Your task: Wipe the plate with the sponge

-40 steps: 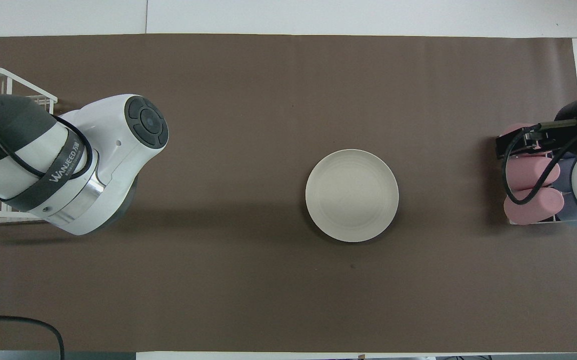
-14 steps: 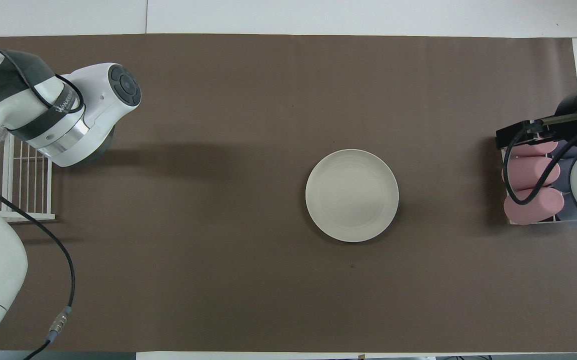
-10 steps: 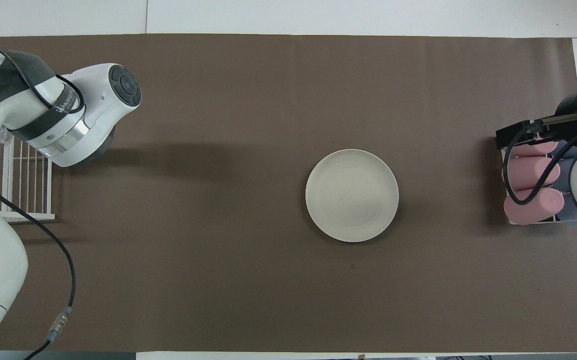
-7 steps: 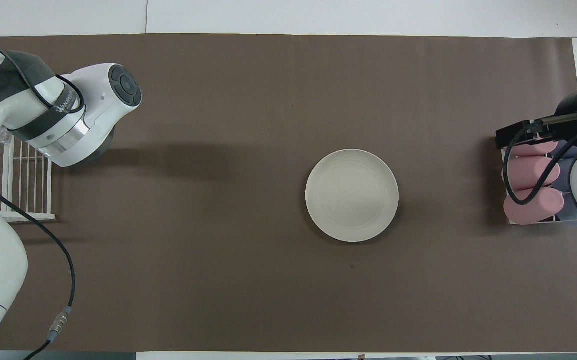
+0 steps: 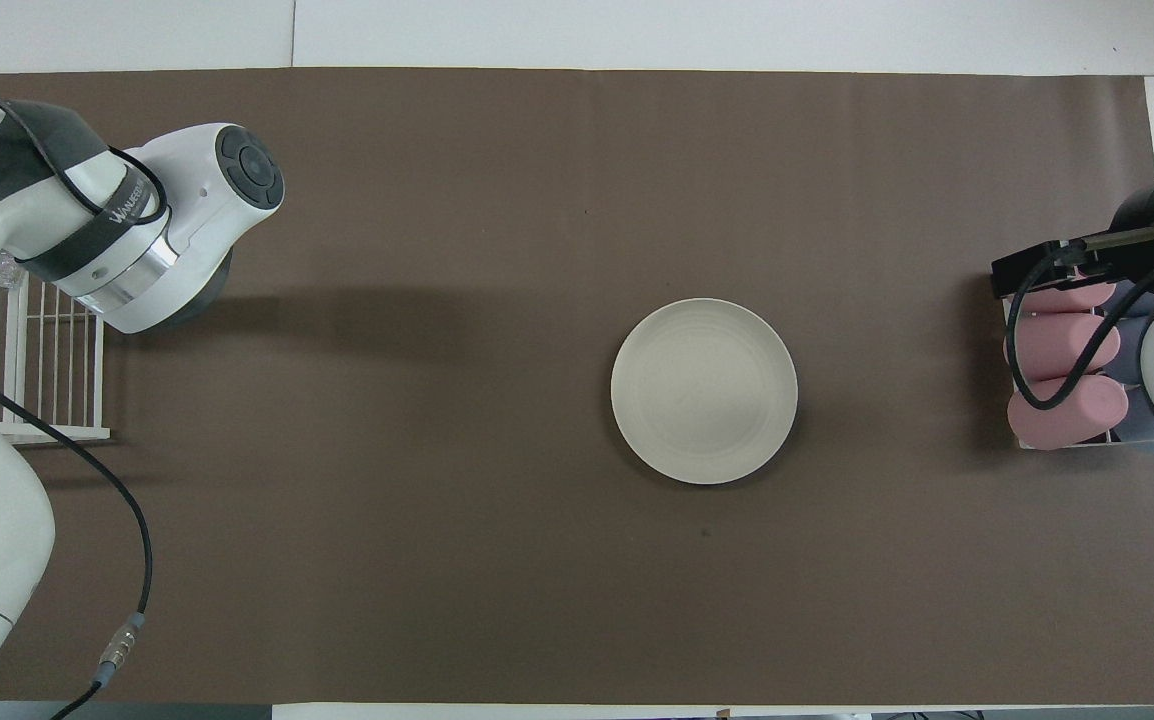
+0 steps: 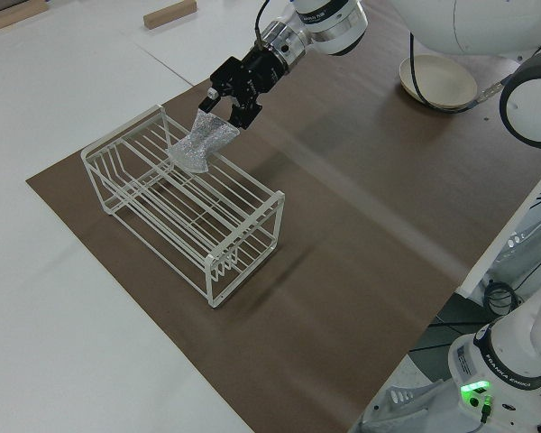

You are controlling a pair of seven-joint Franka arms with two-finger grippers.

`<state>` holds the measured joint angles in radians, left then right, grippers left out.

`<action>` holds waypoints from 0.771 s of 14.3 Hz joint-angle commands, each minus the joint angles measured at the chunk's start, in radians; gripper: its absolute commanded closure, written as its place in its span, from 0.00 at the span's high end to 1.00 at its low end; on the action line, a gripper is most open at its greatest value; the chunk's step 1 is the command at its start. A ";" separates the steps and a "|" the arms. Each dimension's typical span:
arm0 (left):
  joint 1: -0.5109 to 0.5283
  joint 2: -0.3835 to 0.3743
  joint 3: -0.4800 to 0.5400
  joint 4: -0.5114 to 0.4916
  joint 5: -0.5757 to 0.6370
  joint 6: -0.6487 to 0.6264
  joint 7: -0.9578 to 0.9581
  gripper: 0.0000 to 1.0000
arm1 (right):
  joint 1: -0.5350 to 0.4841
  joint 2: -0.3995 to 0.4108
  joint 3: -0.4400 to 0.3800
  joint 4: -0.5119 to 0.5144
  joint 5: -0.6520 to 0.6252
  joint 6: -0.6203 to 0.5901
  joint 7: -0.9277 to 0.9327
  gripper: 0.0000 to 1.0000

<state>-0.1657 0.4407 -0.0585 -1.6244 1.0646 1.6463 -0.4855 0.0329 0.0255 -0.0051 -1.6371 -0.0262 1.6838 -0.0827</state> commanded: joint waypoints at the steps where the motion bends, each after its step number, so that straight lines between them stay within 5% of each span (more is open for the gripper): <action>1: 0.018 -0.098 0.002 0.017 -0.192 0.046 0.066 1.00 | -0.004 -0.007 0.007 -0.003 -0.021 0.007 -0.023 1.00; 11: 0.132 -0.405 0.009 0.035 -0.940 0.009 0.116 1.00 | -0.004 -0.009 0.008 -0.003 -0.021 0.005 -0.019 1.00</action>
<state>-0.0658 0.1031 -0.0466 -1.5720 0.2437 1.6631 -0.3932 0.0329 0.0255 -0.0049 -1.6371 -0.0262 1.6838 -0.0827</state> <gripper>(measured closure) 0.000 0.000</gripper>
